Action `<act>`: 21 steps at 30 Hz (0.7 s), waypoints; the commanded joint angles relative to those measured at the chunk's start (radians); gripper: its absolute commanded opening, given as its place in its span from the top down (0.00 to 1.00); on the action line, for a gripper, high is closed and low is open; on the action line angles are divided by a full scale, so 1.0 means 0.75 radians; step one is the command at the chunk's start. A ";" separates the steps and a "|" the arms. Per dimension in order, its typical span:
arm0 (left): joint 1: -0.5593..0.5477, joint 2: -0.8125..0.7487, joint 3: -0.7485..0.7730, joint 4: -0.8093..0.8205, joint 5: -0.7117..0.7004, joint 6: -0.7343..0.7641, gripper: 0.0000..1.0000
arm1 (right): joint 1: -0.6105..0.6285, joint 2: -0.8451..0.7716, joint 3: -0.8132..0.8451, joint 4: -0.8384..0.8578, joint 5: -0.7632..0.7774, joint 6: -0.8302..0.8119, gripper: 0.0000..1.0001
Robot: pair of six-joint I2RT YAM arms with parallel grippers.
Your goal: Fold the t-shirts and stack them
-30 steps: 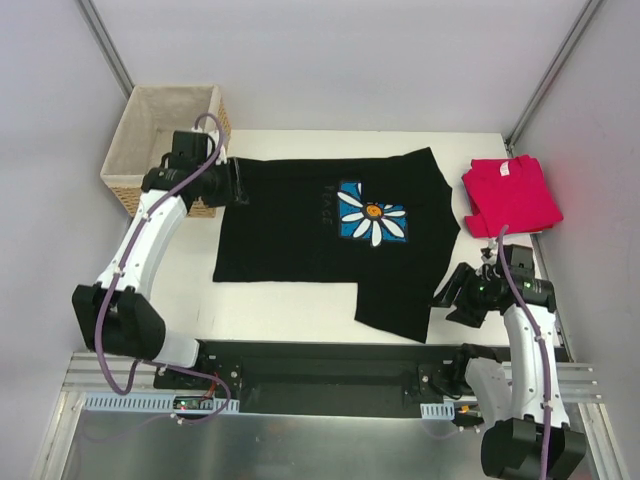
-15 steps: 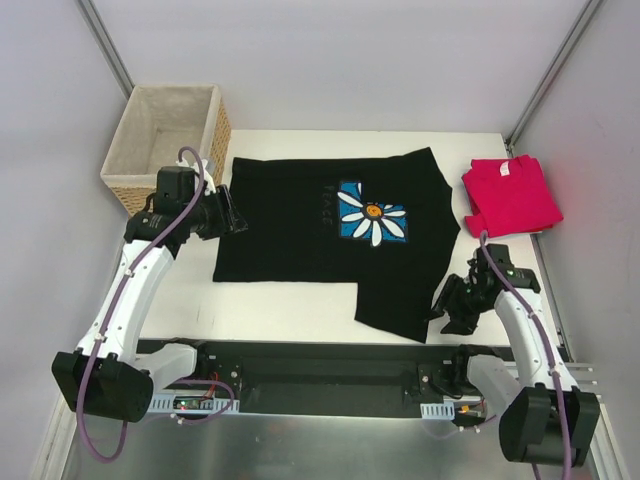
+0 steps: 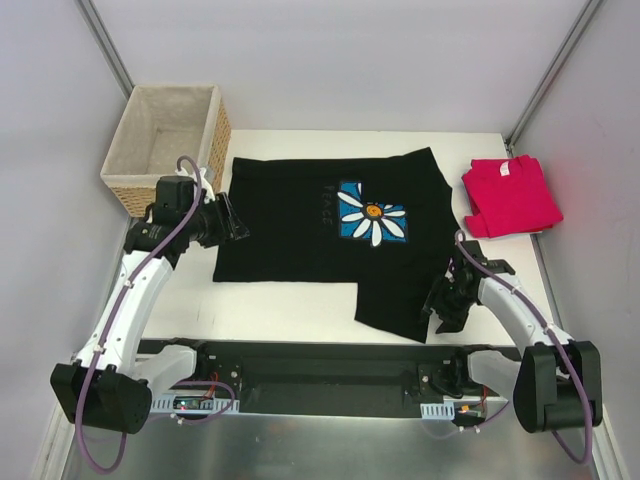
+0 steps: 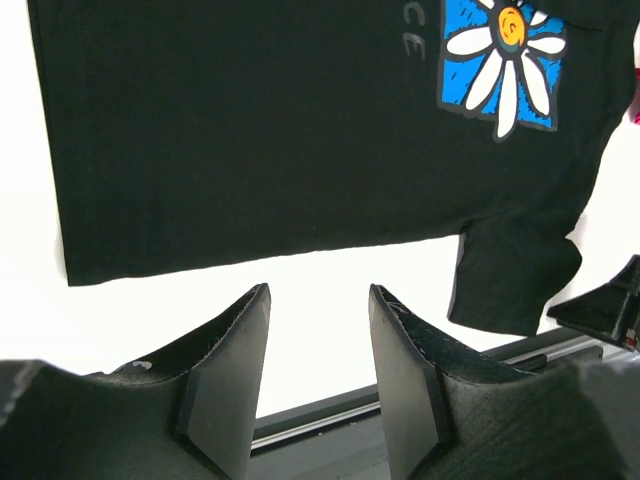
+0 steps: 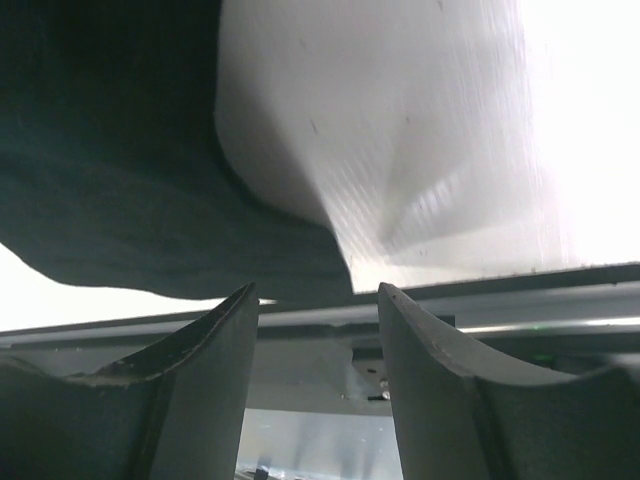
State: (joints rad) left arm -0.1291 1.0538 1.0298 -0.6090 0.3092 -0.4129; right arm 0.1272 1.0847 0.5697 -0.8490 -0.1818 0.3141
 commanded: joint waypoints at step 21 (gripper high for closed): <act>0.009 -0.133 -0.009 0.018 -0.038 -0.051 0.55 | 0.080 0.257 0.003 0.265 -0.023 0.021 0.86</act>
State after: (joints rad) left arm -0.1291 0.9573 0.9989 -0.6022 0.3069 -0.4324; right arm 0.1696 1.2629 0.5812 -0.7448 -0.1452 0.3092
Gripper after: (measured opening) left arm 0.443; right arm 0.227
